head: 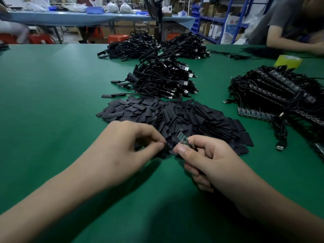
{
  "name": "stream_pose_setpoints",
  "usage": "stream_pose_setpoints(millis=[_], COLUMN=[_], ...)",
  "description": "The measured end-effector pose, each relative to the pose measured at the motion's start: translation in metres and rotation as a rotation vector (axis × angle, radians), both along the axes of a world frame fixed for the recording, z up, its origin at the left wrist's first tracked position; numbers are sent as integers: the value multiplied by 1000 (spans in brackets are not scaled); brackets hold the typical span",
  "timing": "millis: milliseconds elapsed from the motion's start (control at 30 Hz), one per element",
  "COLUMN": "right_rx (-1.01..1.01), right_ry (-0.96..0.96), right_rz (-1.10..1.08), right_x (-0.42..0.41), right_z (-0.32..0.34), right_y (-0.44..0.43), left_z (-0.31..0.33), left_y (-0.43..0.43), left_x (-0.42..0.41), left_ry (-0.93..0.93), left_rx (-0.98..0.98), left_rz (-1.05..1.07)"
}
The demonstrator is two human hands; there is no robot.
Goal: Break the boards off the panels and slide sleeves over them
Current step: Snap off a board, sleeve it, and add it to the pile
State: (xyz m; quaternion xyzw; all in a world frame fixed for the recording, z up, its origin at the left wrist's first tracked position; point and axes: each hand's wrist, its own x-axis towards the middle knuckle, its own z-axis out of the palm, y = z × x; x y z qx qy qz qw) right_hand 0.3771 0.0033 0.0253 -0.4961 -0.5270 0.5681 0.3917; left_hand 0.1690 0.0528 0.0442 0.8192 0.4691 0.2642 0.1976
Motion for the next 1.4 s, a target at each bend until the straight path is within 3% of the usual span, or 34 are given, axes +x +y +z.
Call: stream_pose_setpoints(millis=[133,267,367,500,600,767,900,1133,1400], right_rx=[-1,-20,-27,10,26,-23,19,145,131], right_ry=[8,9,44,33,25,107,-50,-292,-247], right_rz=[-20,-20,-13,-54,-43,9,41,80,140], right_x=[3,5,5,6,5,12,17,20,19], right_z=[-1,-3,-3,-6,-7,-8,-6,0,0], right_y=[1,1,2,2,4,14,14,10,10], left_z=[-12,-18,-22,-23,-24,-28,-31,-33,-33], left_y=[-9,-11,-15,-20,-19,-13,-10,-10,-11], left_x=[12,15,18,16,15,10,6,6,7], left_ry=[-326,-482,-468,-266,-223,-397,-486,-488,-426], left_rx=[-298,-330,-269,31,128,40,2,30,75], left_rz=[-112,-125,-119,-59,-14,75,78,31,60])
